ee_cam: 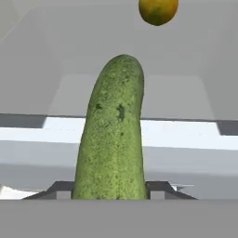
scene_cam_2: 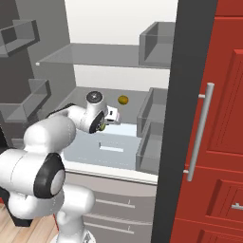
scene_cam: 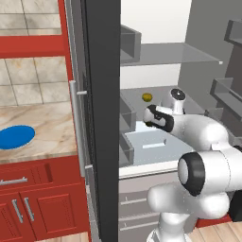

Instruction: Pick cucumber from the fridge and place it on the plate on the counter.

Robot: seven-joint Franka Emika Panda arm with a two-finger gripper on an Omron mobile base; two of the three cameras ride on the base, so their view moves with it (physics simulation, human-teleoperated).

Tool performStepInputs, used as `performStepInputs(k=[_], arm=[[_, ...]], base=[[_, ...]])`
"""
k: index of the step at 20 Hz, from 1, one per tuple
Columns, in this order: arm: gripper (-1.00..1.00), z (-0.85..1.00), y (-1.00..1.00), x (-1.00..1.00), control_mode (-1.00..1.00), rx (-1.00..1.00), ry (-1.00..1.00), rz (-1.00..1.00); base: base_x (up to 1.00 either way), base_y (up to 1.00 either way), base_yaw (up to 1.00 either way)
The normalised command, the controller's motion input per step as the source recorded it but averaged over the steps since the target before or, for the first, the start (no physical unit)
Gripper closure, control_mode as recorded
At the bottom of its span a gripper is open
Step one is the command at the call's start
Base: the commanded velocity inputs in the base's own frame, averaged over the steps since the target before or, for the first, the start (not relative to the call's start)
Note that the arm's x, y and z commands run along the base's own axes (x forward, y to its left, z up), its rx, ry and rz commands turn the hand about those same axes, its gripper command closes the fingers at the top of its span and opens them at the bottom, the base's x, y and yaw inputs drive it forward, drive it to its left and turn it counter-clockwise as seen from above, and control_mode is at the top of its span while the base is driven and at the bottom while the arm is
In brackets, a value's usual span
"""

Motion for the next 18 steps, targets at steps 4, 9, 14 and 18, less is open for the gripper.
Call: performStepInputs(k=[4, 9, 14, 18], arm=[[1.0, 0.57, -0.07, -1.0, -1.0, 0.02, -0.15, -0.01], [1.0, 0.55, 0.0, -0.96, -1.0, 0.0, -0.13, 0.0], [1.0, 0.45, 0.0, -0.89, -1.0, 0.0, -0.04, 0.0], [1.0, 0.56, 0.0, -0.74, -1.0, 0.0, 0.0, 0.0]], base=[[0.0, 0.0, 0.0], [0.0, 0.0, 0.0], [0.0, 0.0, 0.0], [0.0, 0.0, 0.0]])
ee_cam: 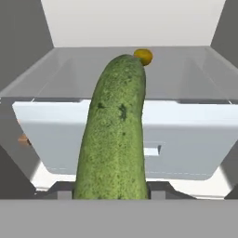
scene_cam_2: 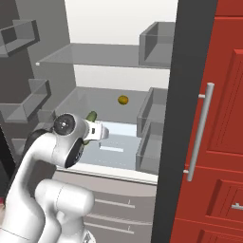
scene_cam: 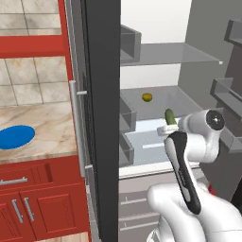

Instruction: Pick cucumber from the fridge and place it on the plate on the counter.

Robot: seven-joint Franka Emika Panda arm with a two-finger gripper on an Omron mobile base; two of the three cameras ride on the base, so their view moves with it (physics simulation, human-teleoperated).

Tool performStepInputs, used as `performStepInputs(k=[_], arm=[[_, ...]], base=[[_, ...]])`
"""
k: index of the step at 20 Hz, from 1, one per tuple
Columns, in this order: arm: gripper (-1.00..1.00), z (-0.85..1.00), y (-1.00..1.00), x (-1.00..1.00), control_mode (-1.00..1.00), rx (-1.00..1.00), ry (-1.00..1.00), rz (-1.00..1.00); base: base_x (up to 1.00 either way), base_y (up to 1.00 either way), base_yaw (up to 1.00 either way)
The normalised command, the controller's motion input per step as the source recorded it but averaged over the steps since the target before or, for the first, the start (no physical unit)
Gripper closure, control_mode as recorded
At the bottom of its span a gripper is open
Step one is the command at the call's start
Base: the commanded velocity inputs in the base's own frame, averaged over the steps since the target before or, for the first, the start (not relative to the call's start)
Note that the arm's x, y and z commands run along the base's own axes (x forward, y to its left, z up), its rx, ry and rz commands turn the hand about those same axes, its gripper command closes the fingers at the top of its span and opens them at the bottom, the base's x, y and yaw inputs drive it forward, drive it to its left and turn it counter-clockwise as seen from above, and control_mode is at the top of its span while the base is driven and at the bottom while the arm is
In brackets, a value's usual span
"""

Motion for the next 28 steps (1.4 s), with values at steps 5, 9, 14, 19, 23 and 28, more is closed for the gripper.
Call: performStepInputs(k=[5, 9, 14, 19, 23, 28], arm=[[1.0, 0.65, 0.0, -0.73, -1.0, 0.0, 0.0, 0.0], [1.0, 0.37, 0.0, -0.51, -1.0, 0.0, 0.08, 0.0], [1.0, 0.05, 0.0, -0.48, -1.0, 0.0, 0.13, 0.0], [1.0, -0.02, 0.0, -0.15, -1.0, 0.0, 0.03, 0.0], [1.0, 0.0, 0.0, 0.0, -1.0, 0.0, 0.0, 0.0], [1.0, 0.0, 0.0, -0.08, -1.0, 0.0, 0.0, 0.0]], base=[[0.0, 0.0, 0.0], [0.0, 0.0, 0.0], [0.0, 0.0, 0.0], [0.0, 0.0, 0.0], [0.0, 0.0, 0.0], [0.0, 0.0, 0.0]])
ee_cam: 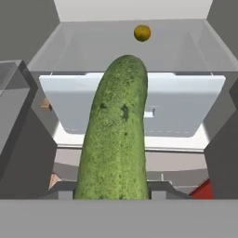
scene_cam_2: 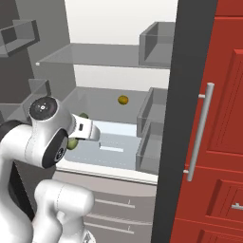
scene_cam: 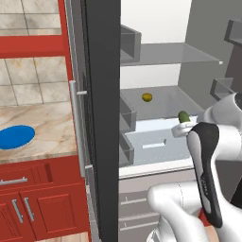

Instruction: Pick cucumber from the fridge and place it on the plate on the counter.

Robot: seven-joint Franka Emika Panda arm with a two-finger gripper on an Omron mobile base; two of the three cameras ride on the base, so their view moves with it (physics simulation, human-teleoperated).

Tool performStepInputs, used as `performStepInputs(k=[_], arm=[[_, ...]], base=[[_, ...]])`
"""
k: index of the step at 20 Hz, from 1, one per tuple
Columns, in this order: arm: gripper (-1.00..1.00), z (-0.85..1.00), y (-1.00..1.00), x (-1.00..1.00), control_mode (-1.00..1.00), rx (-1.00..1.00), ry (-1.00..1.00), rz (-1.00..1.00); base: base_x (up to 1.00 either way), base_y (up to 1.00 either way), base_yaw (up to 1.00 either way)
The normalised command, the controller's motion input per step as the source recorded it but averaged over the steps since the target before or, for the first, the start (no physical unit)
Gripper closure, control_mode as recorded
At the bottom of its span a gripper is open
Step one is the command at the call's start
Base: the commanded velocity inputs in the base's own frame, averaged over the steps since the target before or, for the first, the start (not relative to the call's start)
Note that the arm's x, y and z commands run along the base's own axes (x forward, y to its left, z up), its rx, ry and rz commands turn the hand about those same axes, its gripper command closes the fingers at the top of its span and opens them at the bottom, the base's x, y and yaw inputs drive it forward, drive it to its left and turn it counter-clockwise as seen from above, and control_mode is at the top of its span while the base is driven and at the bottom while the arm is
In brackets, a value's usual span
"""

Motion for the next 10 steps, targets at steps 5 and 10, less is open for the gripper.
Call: performStepInputs(k=[5, 10], arm=[[1.0, 0.0, 0.0, -0.34, -1.0, 0.0, 0.0, -0.05], [1.0, 0.0, 0.0, 0.0, 1.0, 0.0, 0.0, 0.0]], base=[[0.0, 0.0, 0.0], [-0.84, 0.0, -0.1]])
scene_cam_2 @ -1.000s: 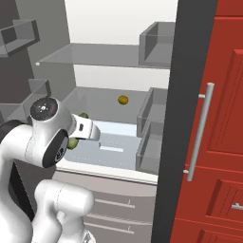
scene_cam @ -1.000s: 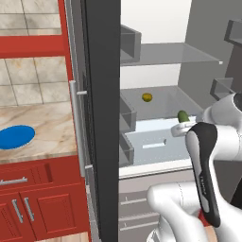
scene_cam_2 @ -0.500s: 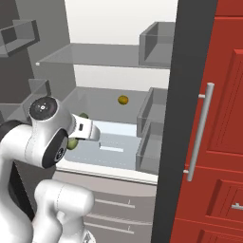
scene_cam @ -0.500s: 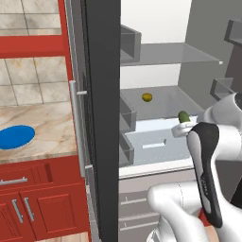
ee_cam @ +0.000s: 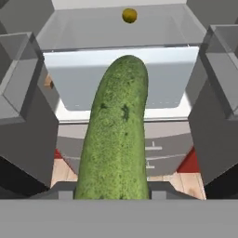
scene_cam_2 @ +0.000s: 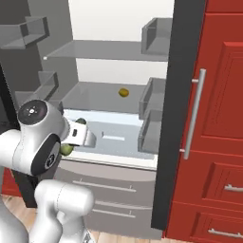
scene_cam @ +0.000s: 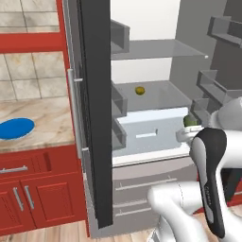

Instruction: Pick cucumber from the fridge and place it on the plate on the counter.

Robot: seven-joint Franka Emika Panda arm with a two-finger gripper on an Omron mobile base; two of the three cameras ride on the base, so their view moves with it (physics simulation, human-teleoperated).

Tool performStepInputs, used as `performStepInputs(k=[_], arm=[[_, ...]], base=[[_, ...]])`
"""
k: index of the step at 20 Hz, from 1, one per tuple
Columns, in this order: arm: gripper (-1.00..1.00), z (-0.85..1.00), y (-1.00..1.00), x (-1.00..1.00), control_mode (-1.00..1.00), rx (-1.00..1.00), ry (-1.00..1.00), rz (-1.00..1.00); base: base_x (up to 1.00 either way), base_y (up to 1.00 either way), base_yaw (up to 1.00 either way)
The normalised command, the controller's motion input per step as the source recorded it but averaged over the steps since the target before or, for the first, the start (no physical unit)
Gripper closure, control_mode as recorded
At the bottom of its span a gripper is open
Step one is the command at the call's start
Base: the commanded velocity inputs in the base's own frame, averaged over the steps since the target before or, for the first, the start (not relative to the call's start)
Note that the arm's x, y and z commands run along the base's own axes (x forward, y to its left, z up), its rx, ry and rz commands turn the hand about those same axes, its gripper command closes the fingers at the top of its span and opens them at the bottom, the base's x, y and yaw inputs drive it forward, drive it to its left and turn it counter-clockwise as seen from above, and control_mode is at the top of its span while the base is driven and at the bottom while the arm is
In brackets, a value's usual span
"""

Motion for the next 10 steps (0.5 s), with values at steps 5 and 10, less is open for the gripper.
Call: performStepInputs(k=[5, 10], arm=[[1.0, 0.0, 0.0, 0.0, 1.0, 0.0, 0.0, 0.0], [1.0, 0.0, 0.0, 0.0, 1.0, 0.0, 0.0, 0.0]], base=[[-0.82, 0.07, -0.1], [-0.69, 0.37, -0.08]])
